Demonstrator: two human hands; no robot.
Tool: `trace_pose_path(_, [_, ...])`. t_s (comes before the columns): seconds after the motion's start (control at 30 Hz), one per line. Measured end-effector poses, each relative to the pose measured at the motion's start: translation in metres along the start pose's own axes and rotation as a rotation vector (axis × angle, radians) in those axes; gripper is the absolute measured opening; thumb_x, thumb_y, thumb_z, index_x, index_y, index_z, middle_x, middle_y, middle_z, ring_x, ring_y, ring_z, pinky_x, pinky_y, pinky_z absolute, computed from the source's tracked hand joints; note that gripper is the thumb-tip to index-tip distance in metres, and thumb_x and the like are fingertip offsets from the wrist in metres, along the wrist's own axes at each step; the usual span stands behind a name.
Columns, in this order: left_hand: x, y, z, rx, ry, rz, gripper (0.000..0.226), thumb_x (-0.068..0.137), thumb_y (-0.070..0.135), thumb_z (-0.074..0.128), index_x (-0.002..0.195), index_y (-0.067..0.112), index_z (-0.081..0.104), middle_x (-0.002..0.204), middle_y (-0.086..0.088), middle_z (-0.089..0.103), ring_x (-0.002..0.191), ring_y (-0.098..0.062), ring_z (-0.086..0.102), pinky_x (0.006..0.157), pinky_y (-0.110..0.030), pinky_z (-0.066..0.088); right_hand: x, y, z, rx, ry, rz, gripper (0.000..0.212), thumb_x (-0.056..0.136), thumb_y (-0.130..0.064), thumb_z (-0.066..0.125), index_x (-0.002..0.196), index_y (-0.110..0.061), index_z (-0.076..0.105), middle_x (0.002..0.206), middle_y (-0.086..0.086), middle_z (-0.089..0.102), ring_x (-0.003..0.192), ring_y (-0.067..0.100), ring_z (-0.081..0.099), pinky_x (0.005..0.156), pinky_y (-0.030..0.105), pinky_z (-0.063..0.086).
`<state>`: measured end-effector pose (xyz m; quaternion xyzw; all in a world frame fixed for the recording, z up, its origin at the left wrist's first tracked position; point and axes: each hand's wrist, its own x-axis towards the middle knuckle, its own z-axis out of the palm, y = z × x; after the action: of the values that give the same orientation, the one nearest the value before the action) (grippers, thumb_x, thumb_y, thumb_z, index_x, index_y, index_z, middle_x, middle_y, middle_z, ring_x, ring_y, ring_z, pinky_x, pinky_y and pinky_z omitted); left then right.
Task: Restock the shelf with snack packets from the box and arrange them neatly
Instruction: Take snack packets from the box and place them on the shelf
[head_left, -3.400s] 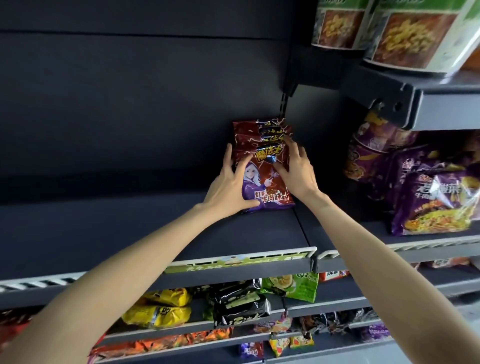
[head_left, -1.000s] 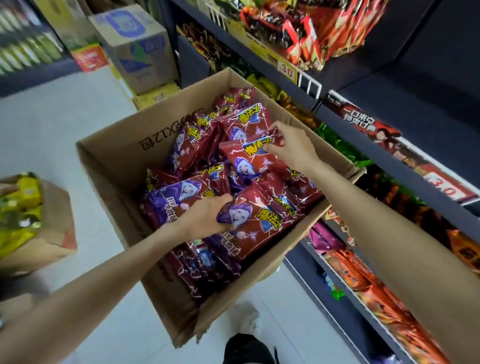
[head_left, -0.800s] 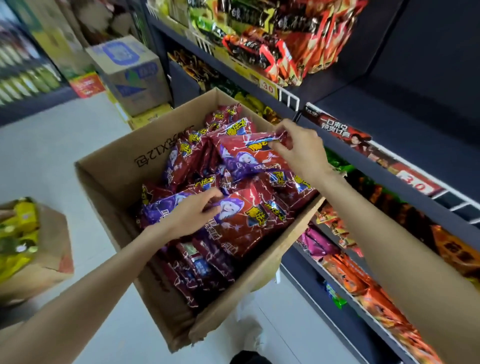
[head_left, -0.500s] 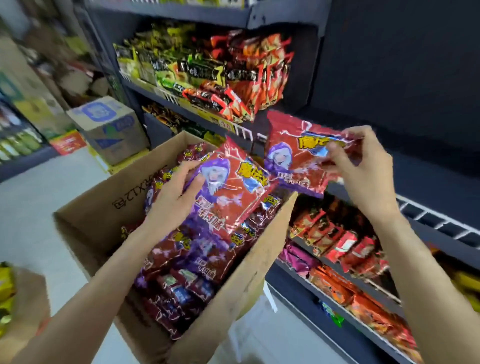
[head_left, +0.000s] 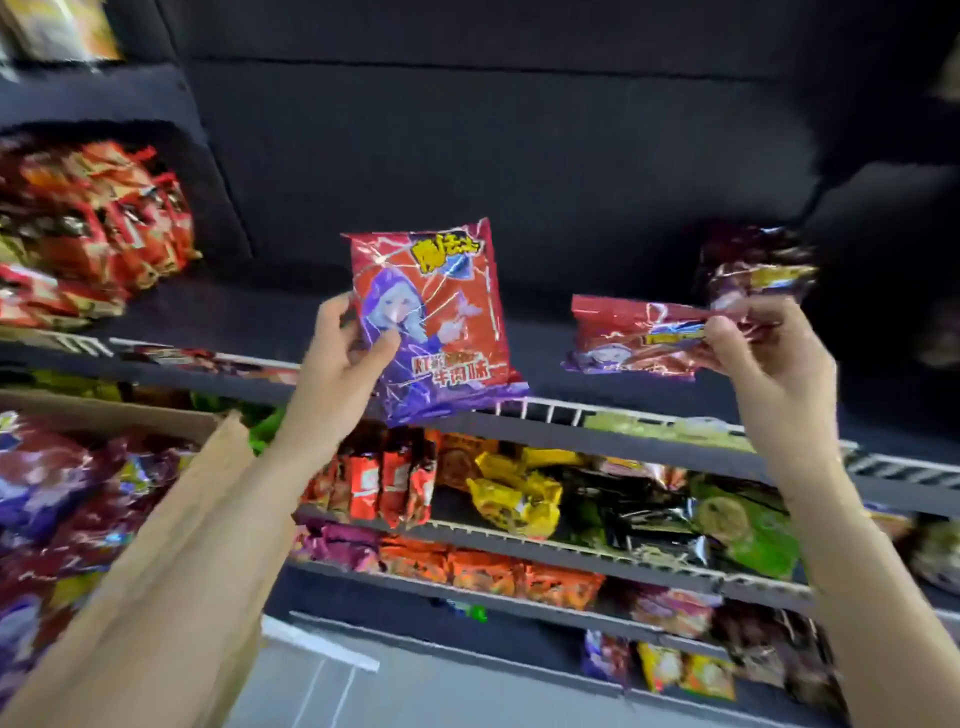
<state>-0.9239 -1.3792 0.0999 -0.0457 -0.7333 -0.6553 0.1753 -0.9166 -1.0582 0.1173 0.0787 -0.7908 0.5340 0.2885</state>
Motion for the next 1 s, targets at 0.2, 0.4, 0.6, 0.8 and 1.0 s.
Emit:
trace_pose_path(0.2, [0.026,0.001,0.141,-0.091,-0.211,0.002,0.054,0.094,0.000,0.049,0.132,0.029,0.025,0.130,-0.007,0.054,0.116,-0.016,0.057,0.093,-0.043,0.050,0.006,0.064,-0.091,0.063,0.030,0.158,0.019,0.083,-0.048,0.060,0.089,-0.031,0.057,0.085,-0.006,0.067,0.089,0.023,0.069,0.088,0.048,0.053])
trace_pose_path(0.4, [0.044,-0.004,0.246,0.031,-0.380,0.079,0.051,0.096,0.000,0.046,0.129,0.029,0.022,0.126,0.001,0.050,0.107,-0.001,0.056,0.091,-0.025,0.051,0.008,0.110,-0.121,0.107,0.033,0.287,0.006,0.091,-0.024,0.059,0.090,-0.019,0.055,0.093,0.014,0.064,0.094,0.033,0.066,0.075,0.028,0.057])
trace_pose_path(0.6, [0.043,-0.020,0.306,0.163,-0.646,0.167,0.044,0.095,0.001,0.046,0.108,0.041,0.032,0.120,0.006,0.050,0.111,-0.013,0.054,0.097,-0.041,0.047,0.009,0.122,-0.131,-0.049,-0.067,0.293,0.028,0.085,-0.050,0.056,0.101,-0.027,0.054,0.088,-0.002,0.064,0.079,0.008,0.063,0.075,0.032,0.050])
trace_pose_path(0.8, [0.036,-0.039,0.302,0.131,-0.936,-0.033,0.015,0.096,0.022,0.044,0.095,0.037,0.047,0.133,0.015,0.051,0.127,-0.015,0.043,0.110,-0.054,0.025,-0.001,0.128,-0.140,-0.304,0.001,0.187,0.031,0.084,-0.044,0.055,0.103,-0.020,0.056,0.112,-0.004,0.052,0.099,0.014,0.060,0.084,0.027,0.049])
trace_pose_path(1.0, [0.023,-0.028,0.290,0.302,-0.884,0.074,0.045,0.093,0.002,0.034,0.129,0.026,0.047,0.146,0.012,0.036,0.131,0.000,0.028,0.110,-0.029,0.022,-0.032,0.126,-0.142,-0.456,0.039,0.077,0.039,0.087,-0.035,0.055,0.118,-0.012,0.052,0.124,0.004,0.050,0.112,0.017,0.050,0.084,0.008,0.039])
